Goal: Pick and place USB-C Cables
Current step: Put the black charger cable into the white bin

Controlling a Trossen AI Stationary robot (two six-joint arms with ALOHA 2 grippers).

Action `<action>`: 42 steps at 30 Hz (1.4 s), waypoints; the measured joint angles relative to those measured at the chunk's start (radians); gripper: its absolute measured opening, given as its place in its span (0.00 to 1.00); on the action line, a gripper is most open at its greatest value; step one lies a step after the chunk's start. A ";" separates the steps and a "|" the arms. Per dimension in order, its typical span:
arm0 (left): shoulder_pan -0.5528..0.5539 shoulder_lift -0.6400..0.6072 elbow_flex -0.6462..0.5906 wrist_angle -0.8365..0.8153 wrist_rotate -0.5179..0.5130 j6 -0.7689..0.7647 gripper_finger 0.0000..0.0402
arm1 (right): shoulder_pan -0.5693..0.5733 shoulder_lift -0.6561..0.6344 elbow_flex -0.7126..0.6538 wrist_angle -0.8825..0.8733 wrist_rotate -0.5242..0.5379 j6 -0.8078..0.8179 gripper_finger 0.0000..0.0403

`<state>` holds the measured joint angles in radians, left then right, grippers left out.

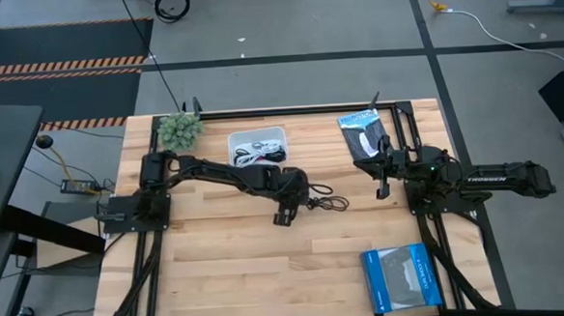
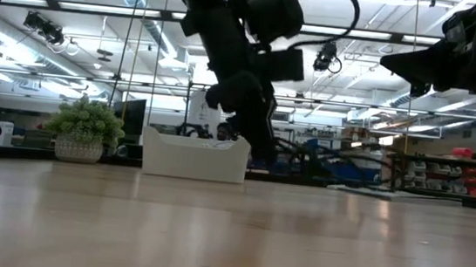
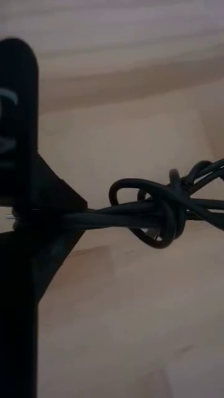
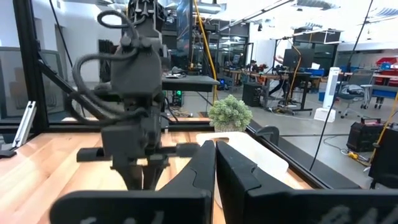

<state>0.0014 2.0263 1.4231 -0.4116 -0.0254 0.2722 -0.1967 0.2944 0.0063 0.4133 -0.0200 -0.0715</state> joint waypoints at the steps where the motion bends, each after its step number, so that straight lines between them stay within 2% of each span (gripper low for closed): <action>1: 0.000 -0.011 0.000 -0.008 0.000 0.000 0.10 | 0.000 0.000 0.000 0.003 0.000 0.000 0.05; 12: 0.004 -0.155 0.000 -0.127 0.000 -0.125 0.08 | 0.000 0.000 0.000 0.005 0.000 0.000 0.05; 20: 0.004 -0.277 0.000 -0.160 -0.032 -0.144 0.07 | 0.000 0.000 0.000 0.004 0.000 0.000 0.05; 23: 0.009 -0.325 0.001 -0.165 -0.037 -0.168 0.08 | 0.000 0.000 0.000 0.005 0.000 0.000 0.05; 32: 0.017 -0.451 0.001 -0.164 -0.139 -0.178 0.08 | 0.000 0.000 0.000 0.005 0.000 0.000 0.05; 42: 0.054 -0.562 0.001 -0.130 -0.156 -0.234 0.08 | 0.000 0.000 0.000 0.005 0.000 0.000 0.05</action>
<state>0.0553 1.4645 1.4239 -0.5418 -0.1810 0.0386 -0.1970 0.2947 0.0067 0.4179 -0.0196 -0.0711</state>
